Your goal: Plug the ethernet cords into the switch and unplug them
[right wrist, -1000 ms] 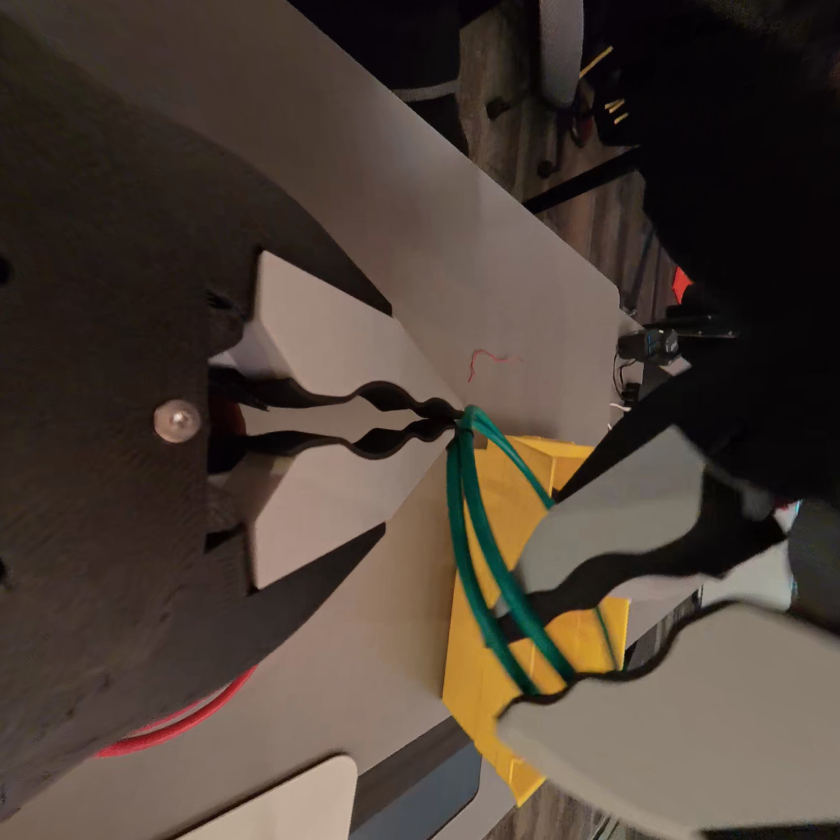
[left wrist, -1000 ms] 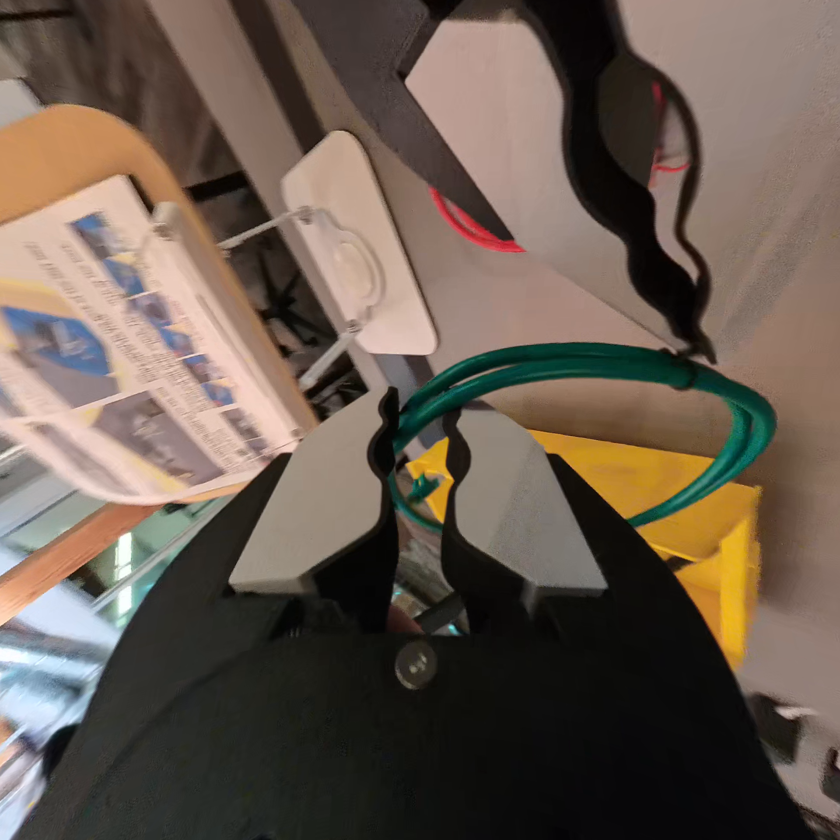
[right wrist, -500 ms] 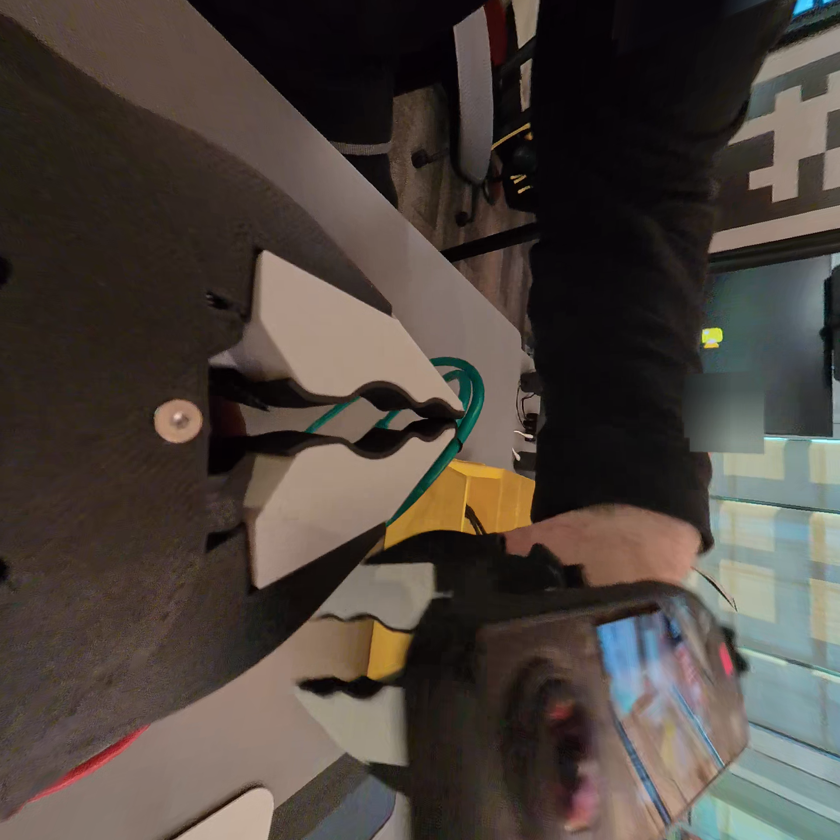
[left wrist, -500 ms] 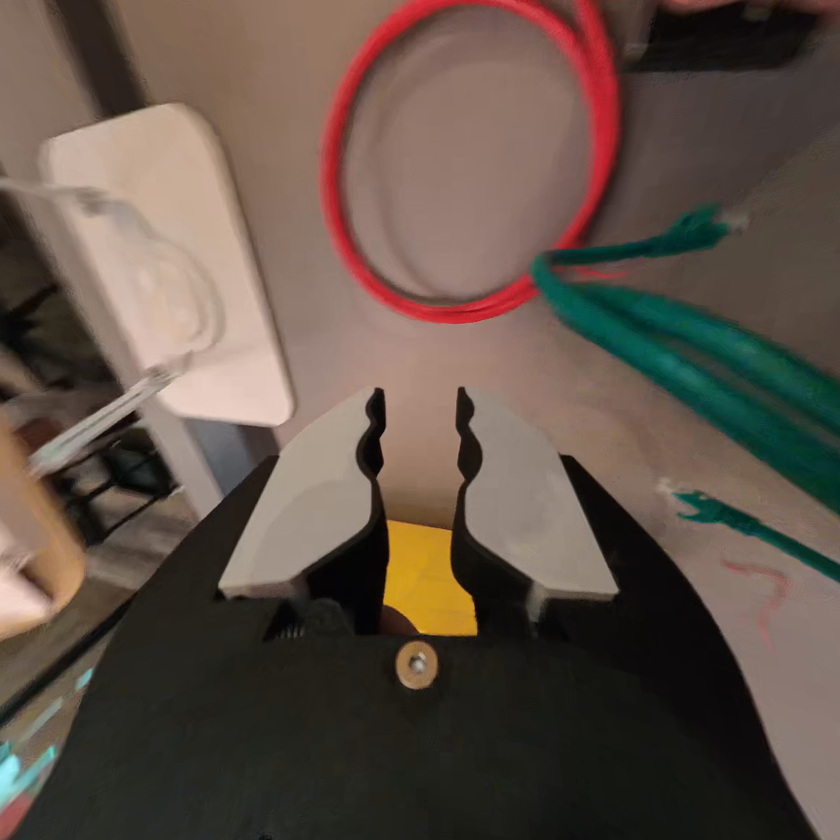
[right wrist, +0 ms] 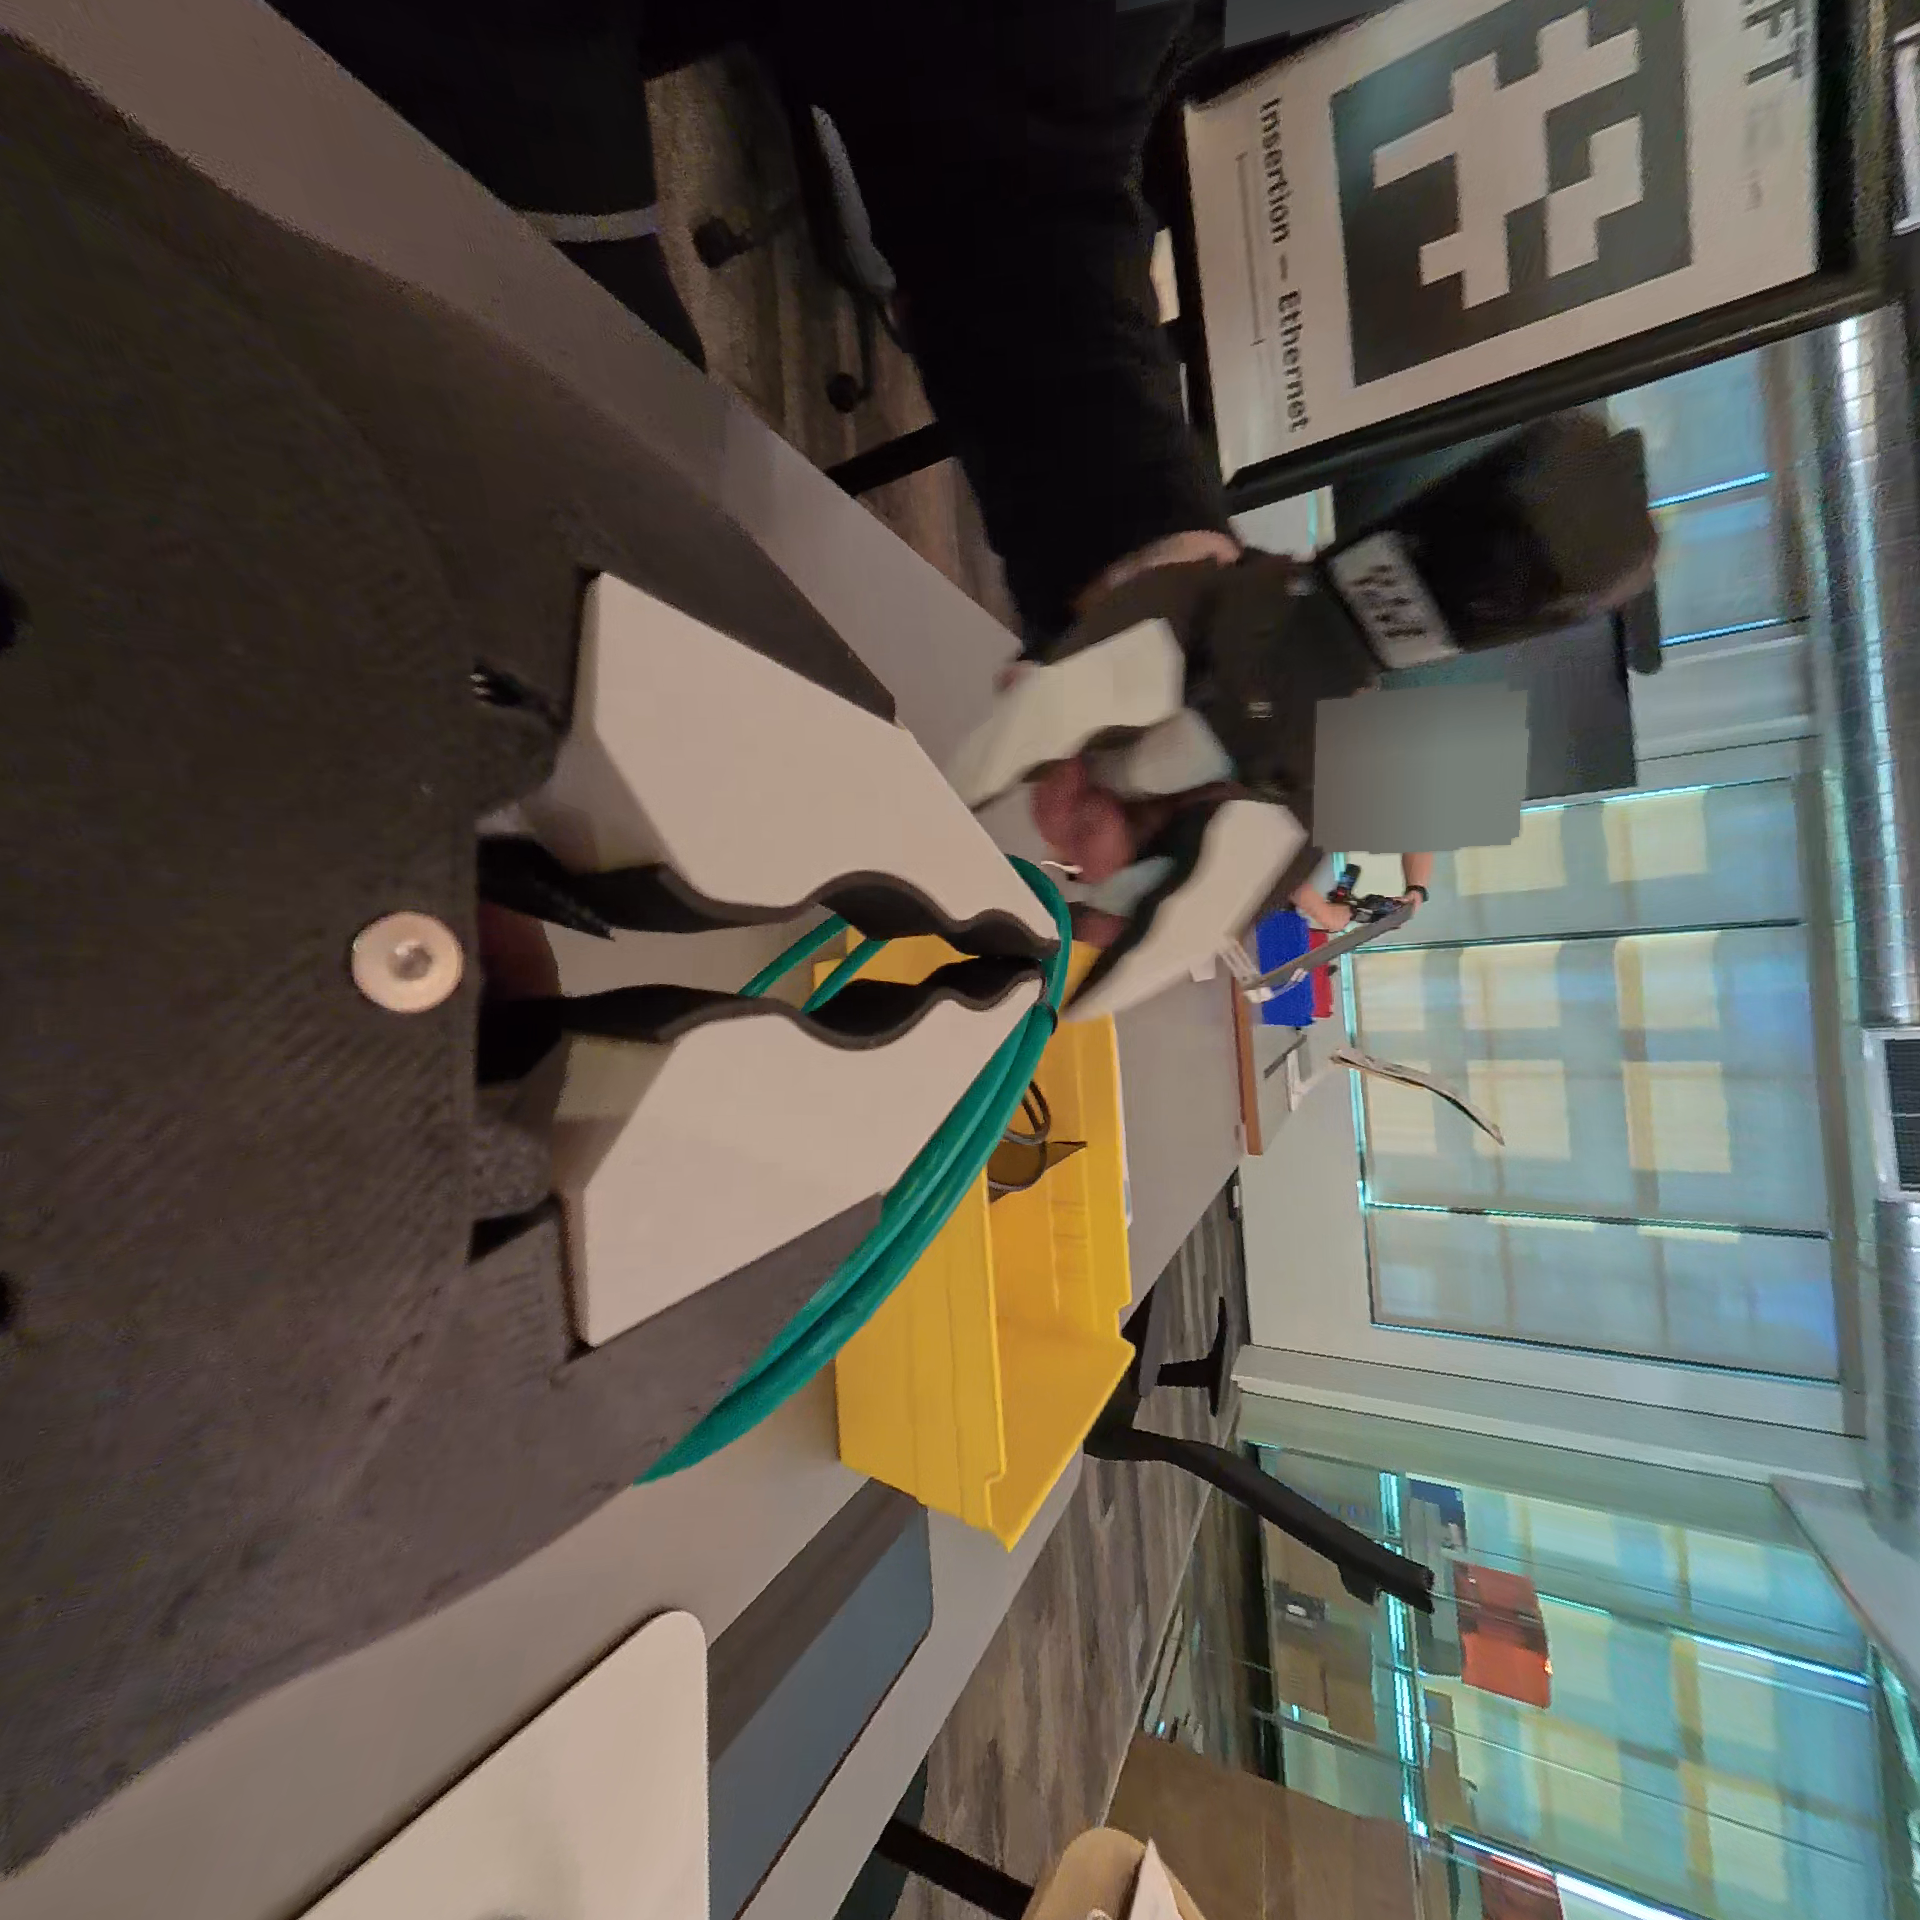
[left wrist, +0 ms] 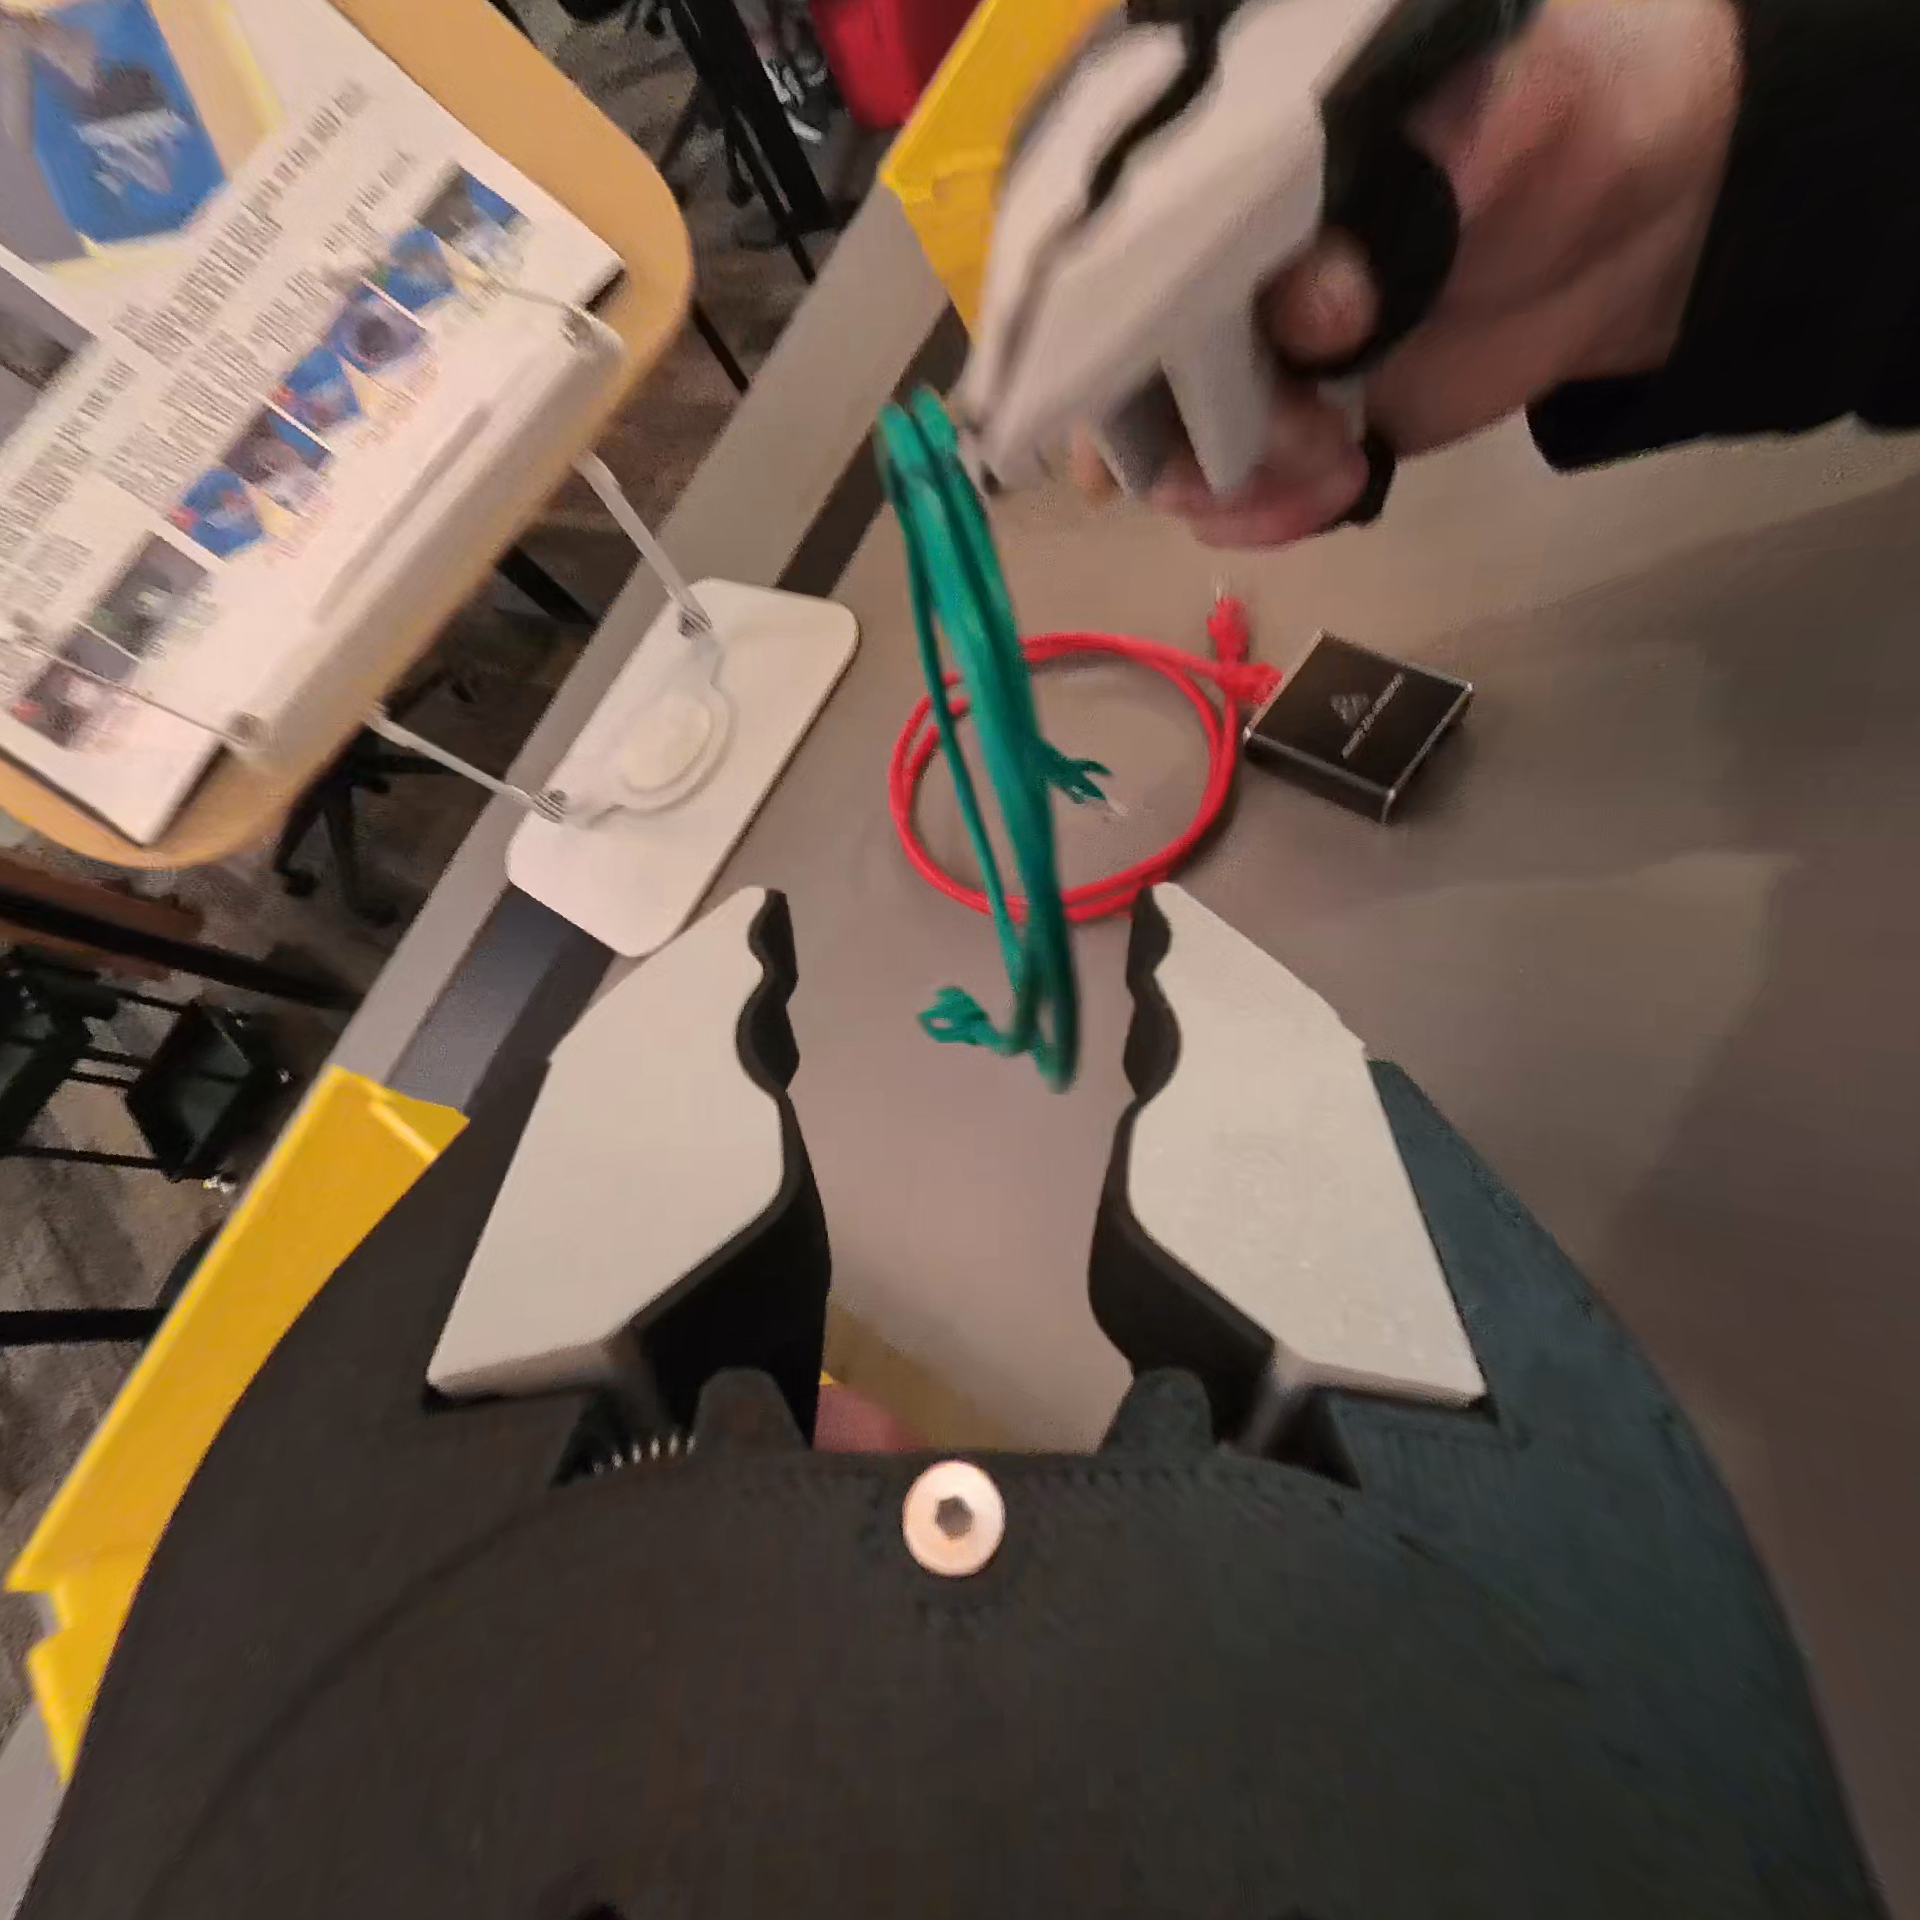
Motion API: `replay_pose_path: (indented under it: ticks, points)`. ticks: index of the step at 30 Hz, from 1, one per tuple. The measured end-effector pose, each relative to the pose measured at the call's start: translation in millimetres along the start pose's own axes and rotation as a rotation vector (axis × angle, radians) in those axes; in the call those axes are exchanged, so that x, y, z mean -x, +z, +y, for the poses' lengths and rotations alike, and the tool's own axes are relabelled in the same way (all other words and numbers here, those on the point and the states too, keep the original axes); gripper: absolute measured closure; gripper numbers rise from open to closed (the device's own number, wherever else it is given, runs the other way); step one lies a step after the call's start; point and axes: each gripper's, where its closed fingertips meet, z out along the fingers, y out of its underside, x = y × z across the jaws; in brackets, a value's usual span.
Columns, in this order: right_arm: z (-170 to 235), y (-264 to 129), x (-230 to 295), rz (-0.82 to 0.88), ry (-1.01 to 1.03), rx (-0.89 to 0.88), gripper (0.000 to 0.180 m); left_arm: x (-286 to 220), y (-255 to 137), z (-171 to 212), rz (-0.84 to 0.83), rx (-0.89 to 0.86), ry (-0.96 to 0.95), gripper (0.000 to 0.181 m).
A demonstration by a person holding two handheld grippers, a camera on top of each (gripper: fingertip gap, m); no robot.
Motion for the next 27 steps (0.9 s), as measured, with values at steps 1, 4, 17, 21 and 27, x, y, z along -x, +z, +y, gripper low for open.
replay_pose_path:
  ticks: [1, 4, 17, 21, 27]
  points:
    - [-4, 1, 1, 0.000, 0.003, -0.014, 0.180, -6, 7, 7, -0.018, 0.011, 0.007, 0.120]
    - [-9, 6, 5, -0.015, 0.004, -0.026, 0.180, -9, 23, 15, -0.105, -0.006, 0.011, 0.143]
    - [30, 24, 1, 0.027, -0.120, 0.197, 0.180, 52, -23, -35, -0.177, 0.261, 0.345, 0.169]
    - [41, 30, 7, 0.024, -0.215, 0.290, 0.180, 58, -2, -36, -0.026, 0.426, 0.433, 0.167]
    - [57, 41, 19, 0.014, -0.342, 0.369, 0.180, 58, 26, -17, 0.208, 0.678, 0.538, 0.163]
